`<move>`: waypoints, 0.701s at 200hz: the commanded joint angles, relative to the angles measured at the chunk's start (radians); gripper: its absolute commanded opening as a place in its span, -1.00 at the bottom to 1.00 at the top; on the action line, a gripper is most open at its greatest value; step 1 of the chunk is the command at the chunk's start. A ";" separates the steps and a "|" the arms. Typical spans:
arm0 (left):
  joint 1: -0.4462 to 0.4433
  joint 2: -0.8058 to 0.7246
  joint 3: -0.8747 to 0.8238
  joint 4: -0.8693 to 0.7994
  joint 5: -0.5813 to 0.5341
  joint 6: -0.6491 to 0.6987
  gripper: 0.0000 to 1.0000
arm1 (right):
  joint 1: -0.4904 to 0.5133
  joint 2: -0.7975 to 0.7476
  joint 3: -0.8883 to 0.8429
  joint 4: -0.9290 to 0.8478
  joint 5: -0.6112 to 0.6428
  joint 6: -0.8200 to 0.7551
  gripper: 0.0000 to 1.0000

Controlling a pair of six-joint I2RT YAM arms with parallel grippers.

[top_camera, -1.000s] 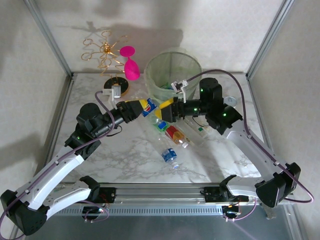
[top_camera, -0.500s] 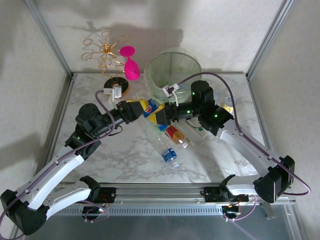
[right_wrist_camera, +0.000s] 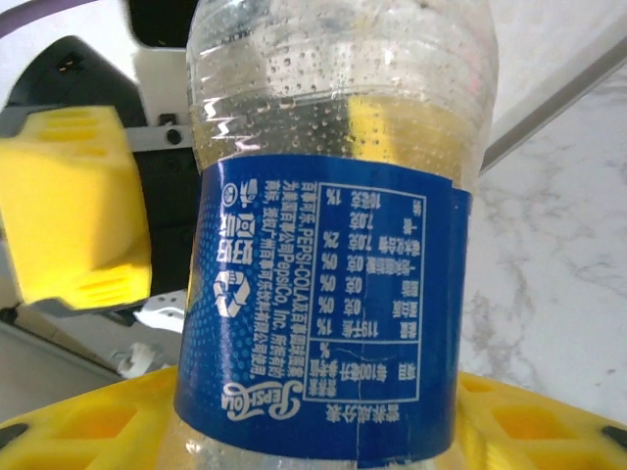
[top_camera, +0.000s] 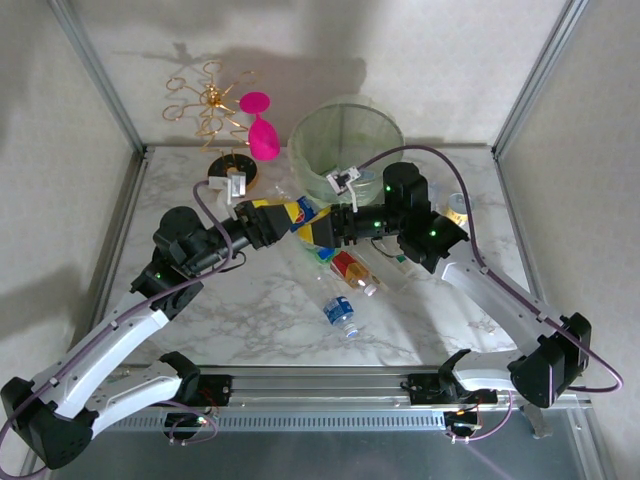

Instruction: Put the plastic bottles in the bin

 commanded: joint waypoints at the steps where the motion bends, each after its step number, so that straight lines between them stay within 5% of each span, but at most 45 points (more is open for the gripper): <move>1: -0.007 -0.036 0.103 -0.127 -0.182 0.070 0.75 | -0.024 -0.046 0.030 -0.046 0.105 -0.045 0.07; 20: -0.006 -0.063 0.183 -0.303 -0.443 0.132 0.75 | -0.055 -0.058 0.064 -0.106 0.179 -0.073 0.05; 35: -0.006 -0.088 0.199 -0.352 -0.542 0.166 0.76 | -0.075 -0.064 0.096 -0.153 0.237 -0.103 0.04; 140: -0.007 0.005 0.095 -0.332 -0.505 0.192 0.65 | -0.220 0.079 0.383 -0.359 0.590 -0.216 -0.02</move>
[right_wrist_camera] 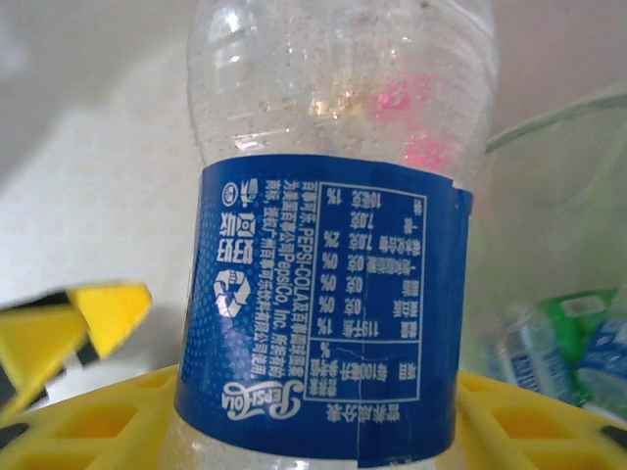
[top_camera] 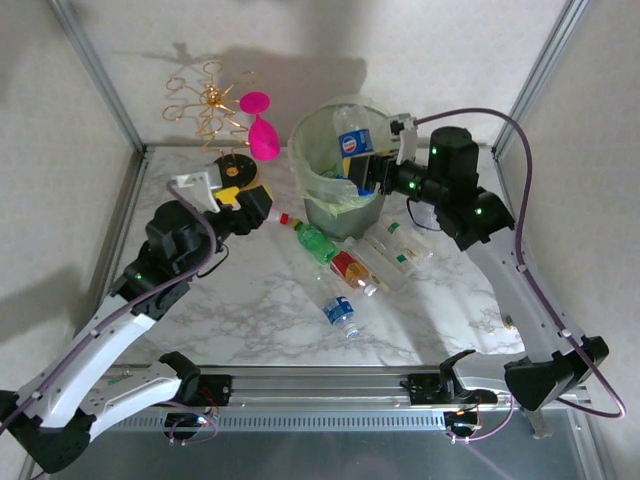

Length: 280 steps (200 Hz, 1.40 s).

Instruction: Put the plastic bottles in the bin

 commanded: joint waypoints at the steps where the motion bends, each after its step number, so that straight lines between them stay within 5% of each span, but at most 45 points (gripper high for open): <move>1: -0.003 0.024 -0.024 0.001 -0.007 0.013 0.65 | -0.018 0.071 0.078 -0.069 0.117 -0.052 -0.02; 115: -0.002 0.052 -0.072 0.027 0.022 0.014 0.63 | -0.029 0.484 0.469 -0.221 0.413 -0.183 -0.04; 280: 0.007 0.059 -0.075 0.027 0.012 0.008 0.66 | 0.014 0.759 0.529 -0.308 0.518 -0.264 0.05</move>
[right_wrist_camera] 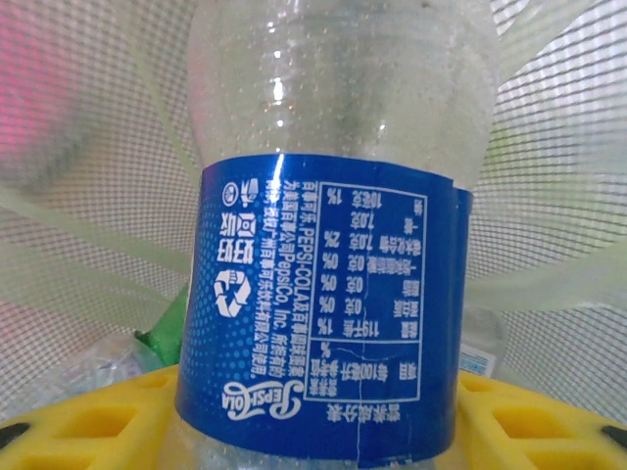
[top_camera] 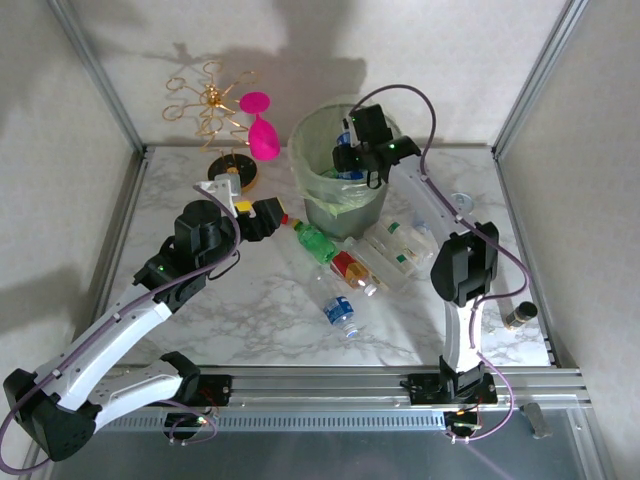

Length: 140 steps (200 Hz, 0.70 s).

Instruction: Put the plastic bottles in the bin

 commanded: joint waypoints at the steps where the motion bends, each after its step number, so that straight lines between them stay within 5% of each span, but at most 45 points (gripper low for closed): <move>1: 0.004 -0.008 -0.007 0.022 0.000 0.008 0.66 | 0.008 0.023 0.039 -0.031 0.009 -0.019 0.05; 71: 0.006 -0.008 -0.006 0.020 -0.014 0.006 0.68 | 0.011 -0.018 0.059 -0.050 0.057 -0.010 0.49; 140: 0.009 -0.012 -0.007 0.016 -0.034 -0.001 0.67 | 0.035 -0.099 0.131 -0.089 0.115 0.004 0.48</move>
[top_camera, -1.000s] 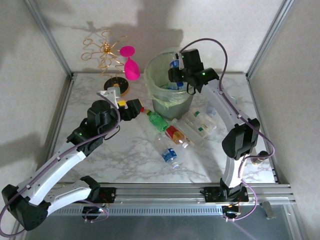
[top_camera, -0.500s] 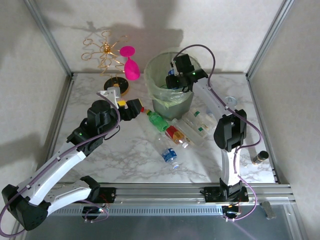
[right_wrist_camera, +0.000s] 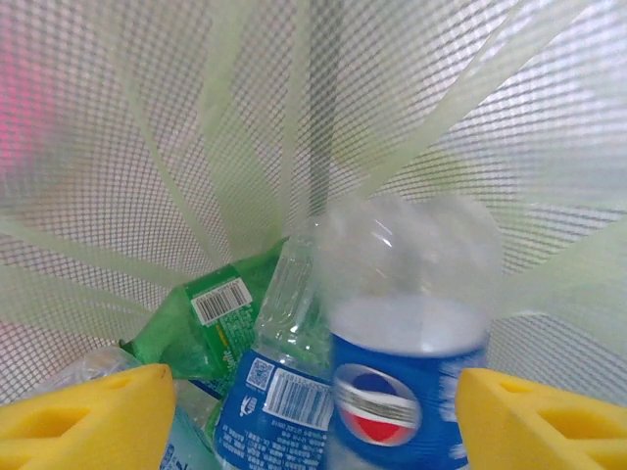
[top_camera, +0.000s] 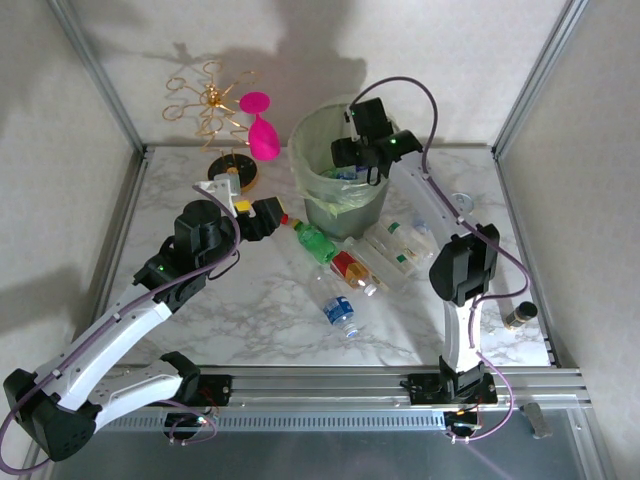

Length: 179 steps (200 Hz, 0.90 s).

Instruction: Put the plastic bottles in the bin

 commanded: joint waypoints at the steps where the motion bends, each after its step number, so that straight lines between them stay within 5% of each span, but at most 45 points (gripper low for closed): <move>1: 0.008 -0.012 -0.006 0.017 -0.025 -0.001 0.67 | 0.023 -0.087 0.047 -0.023 0.043 0.011 0.48; 72: 0.008 -0.035 -0.009 0.000 -0.051 -0.019 0.66 | 0.122 -0.357 -0.169 0.012 0.064 0.061 0.38; 106: 0.009 -0.057 -0.004 -0.016 -0.074 -0.042 0.65 | 0.192 -0.543 -0.389 0.048 0.070 0.090 0.09; 142: 0.025 -0.056 0.046 -0.129 -0.102 -0.130 0.65 | 0.347 -0.680 -0.591 0.051 0.160 0.088 -0.07; 179: 0.129 -0.132 -0.013 -0.175 -0.005 -0.197 0.66 | 0.486 -0.739 -0.736 0.075 0.202 0.104 -0.03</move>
